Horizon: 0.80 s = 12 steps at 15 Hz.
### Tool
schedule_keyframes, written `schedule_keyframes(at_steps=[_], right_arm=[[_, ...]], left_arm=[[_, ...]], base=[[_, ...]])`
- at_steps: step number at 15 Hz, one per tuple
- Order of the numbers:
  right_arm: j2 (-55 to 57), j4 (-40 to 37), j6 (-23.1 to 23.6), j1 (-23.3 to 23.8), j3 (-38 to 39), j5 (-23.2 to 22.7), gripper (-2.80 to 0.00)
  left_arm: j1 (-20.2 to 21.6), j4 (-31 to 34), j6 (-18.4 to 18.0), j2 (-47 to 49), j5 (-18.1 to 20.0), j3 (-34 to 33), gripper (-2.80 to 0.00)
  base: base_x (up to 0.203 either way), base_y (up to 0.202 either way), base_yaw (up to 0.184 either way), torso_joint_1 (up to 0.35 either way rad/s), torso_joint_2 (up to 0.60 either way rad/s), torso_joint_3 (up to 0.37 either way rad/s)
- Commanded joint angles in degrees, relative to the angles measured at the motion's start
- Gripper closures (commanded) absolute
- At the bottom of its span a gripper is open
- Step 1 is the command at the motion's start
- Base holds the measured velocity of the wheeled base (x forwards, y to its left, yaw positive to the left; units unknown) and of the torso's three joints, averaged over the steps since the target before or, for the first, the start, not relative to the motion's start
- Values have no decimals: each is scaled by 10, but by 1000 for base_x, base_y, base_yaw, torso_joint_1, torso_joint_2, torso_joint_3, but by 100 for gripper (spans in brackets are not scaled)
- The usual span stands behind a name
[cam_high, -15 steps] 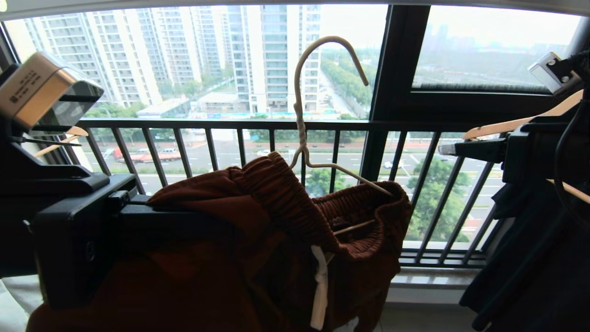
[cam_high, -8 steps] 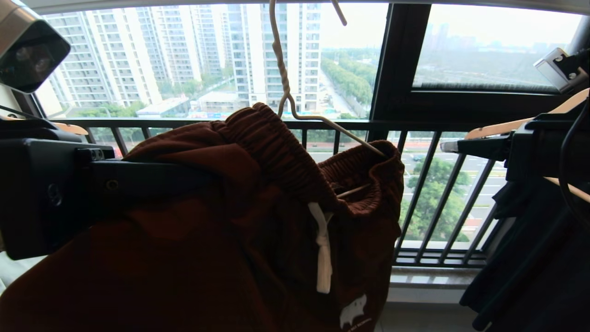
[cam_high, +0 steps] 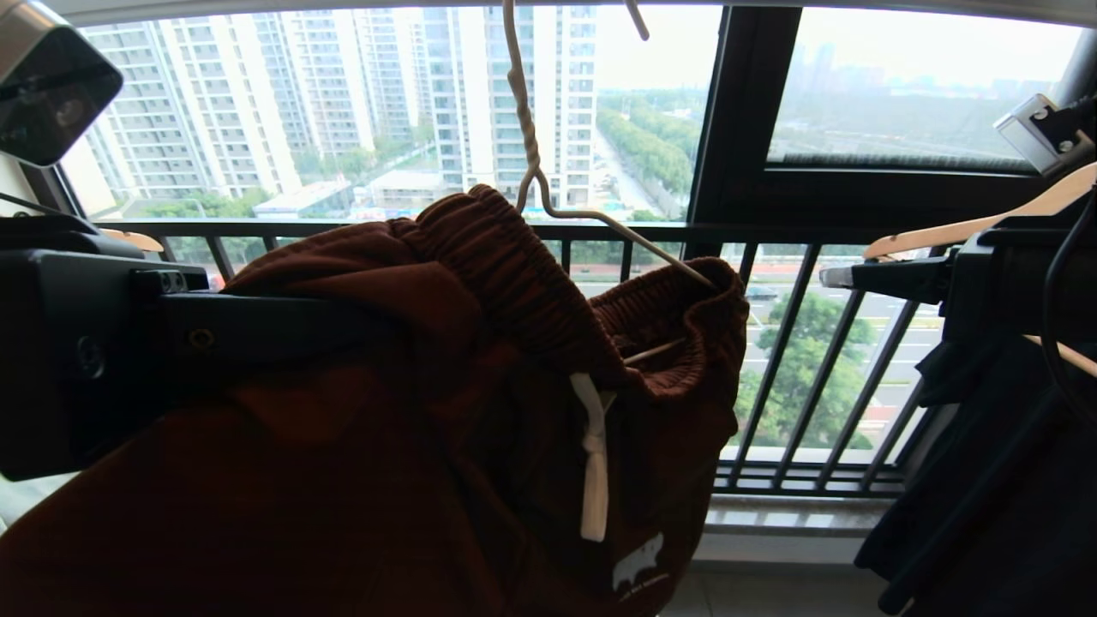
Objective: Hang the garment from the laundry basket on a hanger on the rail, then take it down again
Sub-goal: Hang the clothes rack on the clothesline
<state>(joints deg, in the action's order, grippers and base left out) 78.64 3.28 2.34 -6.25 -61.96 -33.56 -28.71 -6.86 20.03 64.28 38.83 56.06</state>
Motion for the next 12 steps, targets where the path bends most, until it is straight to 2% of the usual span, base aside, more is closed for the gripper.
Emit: schedule_keyframes(at_steps=[1,2,3,6,12], right_arm=[[-1,1,0,-1,0,-2,0],[-1,1,0,0,0,-3,0],[-1,1,1,-1,2,-2,0],[-1,6,1,0,2,-1,0],[-2,6,2,0,4,-2,0]], left_arm=[[0,-1,4,1,1,4,0],[-1,-1,6,2,-3,8,0],[-7,-2,26,2,-15,15,0],[-42,0,76,-7,-87,52,0],[-51,-1,77,48,-136,87,0]], base=[[0,0,0,0,0,0],[0,0,0,0,0,0],[0,0,0,0,0,0],[0,0,0,0,0,0],[0,0,0,0,0,0]])
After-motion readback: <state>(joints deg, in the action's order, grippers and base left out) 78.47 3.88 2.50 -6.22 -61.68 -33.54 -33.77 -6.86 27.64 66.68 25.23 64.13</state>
